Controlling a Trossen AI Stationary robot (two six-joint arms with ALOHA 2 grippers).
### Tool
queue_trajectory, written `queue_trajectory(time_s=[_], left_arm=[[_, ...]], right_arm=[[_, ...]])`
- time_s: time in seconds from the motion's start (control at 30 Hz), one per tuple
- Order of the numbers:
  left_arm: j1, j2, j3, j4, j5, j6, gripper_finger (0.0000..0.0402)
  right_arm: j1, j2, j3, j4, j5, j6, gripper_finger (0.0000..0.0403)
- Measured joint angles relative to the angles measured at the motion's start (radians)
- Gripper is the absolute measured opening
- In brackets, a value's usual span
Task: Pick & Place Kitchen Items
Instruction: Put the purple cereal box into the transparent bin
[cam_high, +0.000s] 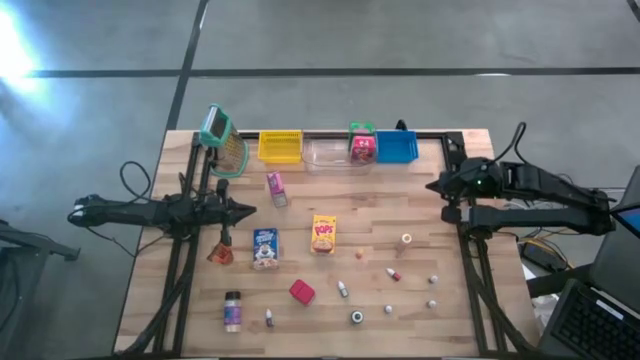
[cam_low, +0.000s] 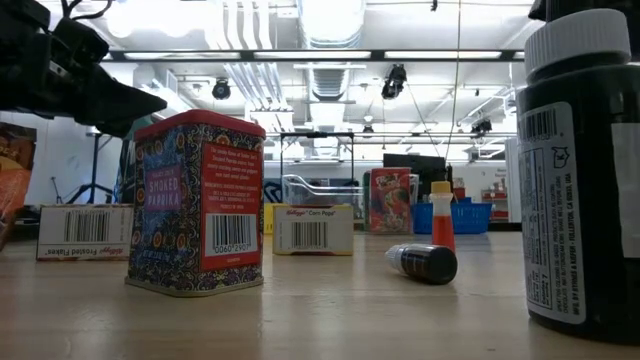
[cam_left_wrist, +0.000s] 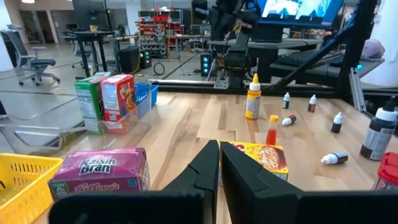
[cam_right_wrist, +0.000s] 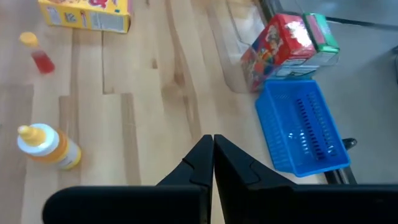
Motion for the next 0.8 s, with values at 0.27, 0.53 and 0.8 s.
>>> queue_trajectory(time_s=[0.27,0.53,0.8], left_arm=[[0.002,0.012,0.047,-0.097,0.030,-0.063,0.0054],[0.003,0.081,0.217,-0.252,-0.026,-0.049,0.0171],[0.010,0.253,0.381,-0.387,-0.097,-0.057,0.0212]], right_arm=[[0.000,0.007,-0.007,0.001,-0.001,0.009,0.0008],[0.000,0.006,-0.007,0.001,-0.002,-0.007,0.0008],[0.000,0.006,-0.007,0.001,-0.003,-0.007,0.0008]])
